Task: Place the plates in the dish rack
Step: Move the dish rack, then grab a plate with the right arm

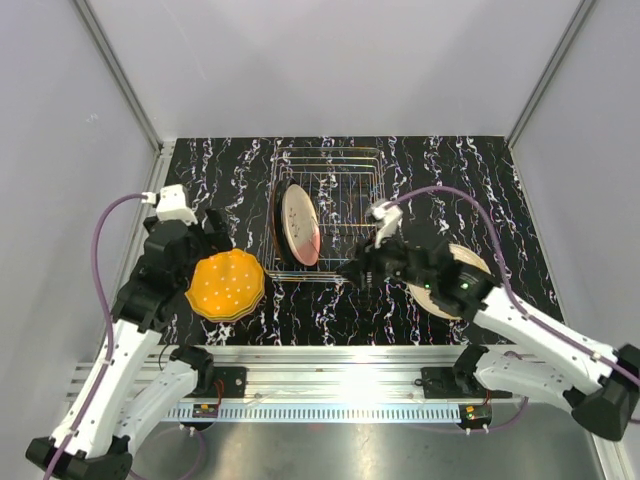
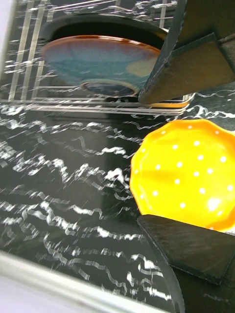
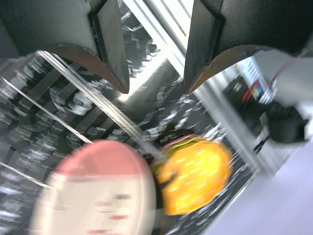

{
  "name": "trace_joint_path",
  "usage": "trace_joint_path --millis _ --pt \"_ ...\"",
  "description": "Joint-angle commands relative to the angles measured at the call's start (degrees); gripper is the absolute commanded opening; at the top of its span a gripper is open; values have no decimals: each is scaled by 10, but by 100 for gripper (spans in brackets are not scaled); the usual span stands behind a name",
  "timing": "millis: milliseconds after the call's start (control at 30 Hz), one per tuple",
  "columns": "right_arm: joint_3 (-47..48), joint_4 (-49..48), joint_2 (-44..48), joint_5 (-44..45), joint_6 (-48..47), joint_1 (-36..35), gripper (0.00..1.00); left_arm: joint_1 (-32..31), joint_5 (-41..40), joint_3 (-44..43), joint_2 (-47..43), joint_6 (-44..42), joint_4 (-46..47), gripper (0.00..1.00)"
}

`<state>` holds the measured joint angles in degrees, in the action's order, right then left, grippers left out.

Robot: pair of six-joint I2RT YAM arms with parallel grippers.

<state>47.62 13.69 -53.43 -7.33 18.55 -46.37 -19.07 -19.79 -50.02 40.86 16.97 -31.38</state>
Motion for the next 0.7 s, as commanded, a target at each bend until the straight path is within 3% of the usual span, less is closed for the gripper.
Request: trace_joint_path --millis 0,167,367,567,667 --pt "67 -84 -71 -87 -90 -59 55 -2 -80 7 -35 10 14 99" --pt "146 -112 -233 -82 -172 -133 52 -1 -166 4 -63 24 3 99" --pt "240 -156 -381 -169 -233 -142 55 -1 -216 17 -109 25 17 99" --pt "394 -23 -510 -190 -334 -170 57 -1 -224 16 -118 25 18 99" --pt "415 6 -547 -176 -364 -181 56 -1 -229 12 -119 27 15 99"
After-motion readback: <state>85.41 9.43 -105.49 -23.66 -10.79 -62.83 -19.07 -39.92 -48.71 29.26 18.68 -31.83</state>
